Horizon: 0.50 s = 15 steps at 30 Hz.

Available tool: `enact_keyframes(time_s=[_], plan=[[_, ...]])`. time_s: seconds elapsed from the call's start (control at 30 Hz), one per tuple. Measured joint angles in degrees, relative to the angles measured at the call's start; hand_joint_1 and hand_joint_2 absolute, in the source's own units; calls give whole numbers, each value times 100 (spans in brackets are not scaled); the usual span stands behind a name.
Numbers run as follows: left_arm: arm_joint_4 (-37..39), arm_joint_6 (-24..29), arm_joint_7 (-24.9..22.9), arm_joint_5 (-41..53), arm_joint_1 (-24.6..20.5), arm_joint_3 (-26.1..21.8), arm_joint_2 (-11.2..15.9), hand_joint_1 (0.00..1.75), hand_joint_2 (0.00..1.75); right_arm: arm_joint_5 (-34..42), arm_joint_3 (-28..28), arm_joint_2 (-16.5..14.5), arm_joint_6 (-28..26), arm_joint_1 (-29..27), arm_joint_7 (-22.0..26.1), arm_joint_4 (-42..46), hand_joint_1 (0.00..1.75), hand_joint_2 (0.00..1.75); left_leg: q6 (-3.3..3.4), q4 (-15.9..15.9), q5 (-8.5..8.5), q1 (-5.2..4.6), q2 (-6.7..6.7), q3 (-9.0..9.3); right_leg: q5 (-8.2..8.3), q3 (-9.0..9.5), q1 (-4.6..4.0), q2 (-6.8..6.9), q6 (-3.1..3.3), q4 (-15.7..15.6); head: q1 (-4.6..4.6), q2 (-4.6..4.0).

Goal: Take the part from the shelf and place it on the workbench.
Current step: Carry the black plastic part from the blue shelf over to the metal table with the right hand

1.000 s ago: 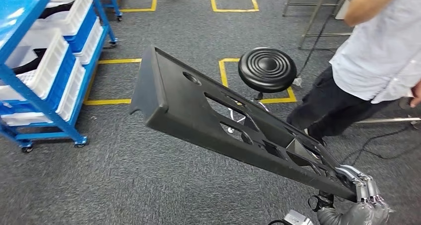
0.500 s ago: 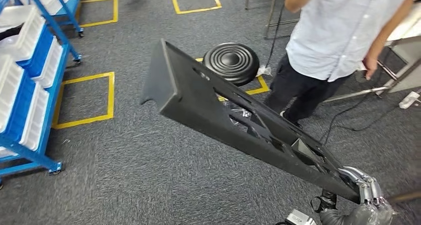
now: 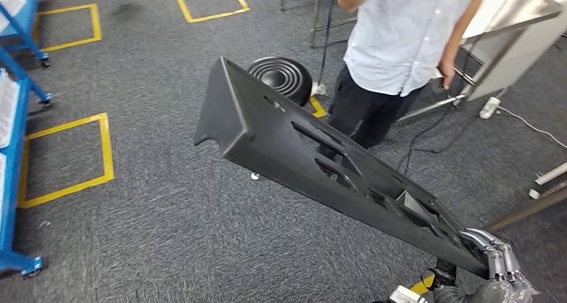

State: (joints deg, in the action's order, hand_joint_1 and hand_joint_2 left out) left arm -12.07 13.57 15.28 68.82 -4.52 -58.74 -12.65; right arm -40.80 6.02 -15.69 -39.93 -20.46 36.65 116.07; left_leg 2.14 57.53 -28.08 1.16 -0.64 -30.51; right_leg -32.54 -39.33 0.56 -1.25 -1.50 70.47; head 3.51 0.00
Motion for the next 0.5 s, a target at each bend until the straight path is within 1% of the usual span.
enact_keyframes(time_s=[0.03,0.07,0.1,0.13,0.17,0.2,0.23,0.27,0.3,0.33,0.37,0.4,0.43,0.47,0.5], plan=[[0,-9,4,-6,7,-1,1,0,175,3,4,0,0,-3,1,-1,175,175,2,3,-12,-5,-82,4,-84,-147,13,50,-19,282,0,0],[0,-22,11,-11,11,-2,2,0,175,5,10,0,0,-8,1,-2,175,175,-2,5,-27,-7,-162,13,-56,-200,27,77,-31,375,0,0],[0,-38,20,-13,11,-3,3,0,175,8,18,0,0,-10,1,-3,175,175,-10,6,-44,-7,-235,29,71,-142,37,103,-37,256,1,0],[0,-52,28,-15,9,-3,4,0,175,9,27,0,0,-10,1,-3,175,175,-23,7,-63,-6,-302,56,274,32,40,161,-31,-74,0,0],[0,-64,35,-15,7,-3,4,0,175,10,34,0,0,-8,1,-3,175,175,-42,6,-85,-8,-361,88,442,245,29,287,-15,-477,2,0],[0,-72,42,-15,6,-3,4,0,175,12,41,0,1,-4,1,-3,175,175,-70,8,-109,-20,-413,115,552,422,2,402,18,-816,2,0],[0,-74,46,-16,4,-3,4,0,175,14,48,0,1,0,1,-2,175,175,-100,7,-129,-32,-460,138,600,535,-28,488,57,-1037,0,0],[0,-75,49,-16,0,-4,5,0,175,17,55,0,1,1,1,0,175,175,-129,5,-146,-44,-505,157,582,565,-57,525,95,-1115,-1,0],[0,-75,50,-17,-8,-4,5,0,175,21,62,0,1,-2,1,2,175,175,-158,-4,-156,-55,-556,177,575,554,-78,471,133,-1118,-2,0],[0,-76,50,-16,-21,-5,6,0,175,23,68,0,0,-8,1,5,175,175,-187,-17,-169,-58,-606,200,580,556,-71,402,167,-1131,-4,0],[0,-79,51,-15,-32,-5,8,0,175,24,74,0,-2,-15,1,7,175,175,-219,3,-200,-52,-574,218,592,570,-56,338,200,-1158,-4,0],[0,-81,52,-13,-39,-5,9,0,175,24,78,0,-3,-15,1,9,175,175,-244,88,-269,-47,-475,200,606,589,-37,275,239,-1186,-7,0],[0,-84,54,-11,-40,-5,11,0,175,23,79,-2,-5,-11,1,10,175,175,-262,300,-401,-39,-331,114,620,609,-17,215,276,-1213,-9,0],[0,-87,54,-10,-34,-5,13,0,175,23,80,-4,-7,-8,0,10,175,175,-270,627,-573,-28,-165,-32,623,616,-12,158,303,-1222,-11,0],[0,-88,54,-10,-26,-6,13,0,175,23,80,-7,-7,-3,-1,9,175,175,-273,1021,-755,-27,-67,-231,619,616,-17,94,326,-1218,-14,0]])
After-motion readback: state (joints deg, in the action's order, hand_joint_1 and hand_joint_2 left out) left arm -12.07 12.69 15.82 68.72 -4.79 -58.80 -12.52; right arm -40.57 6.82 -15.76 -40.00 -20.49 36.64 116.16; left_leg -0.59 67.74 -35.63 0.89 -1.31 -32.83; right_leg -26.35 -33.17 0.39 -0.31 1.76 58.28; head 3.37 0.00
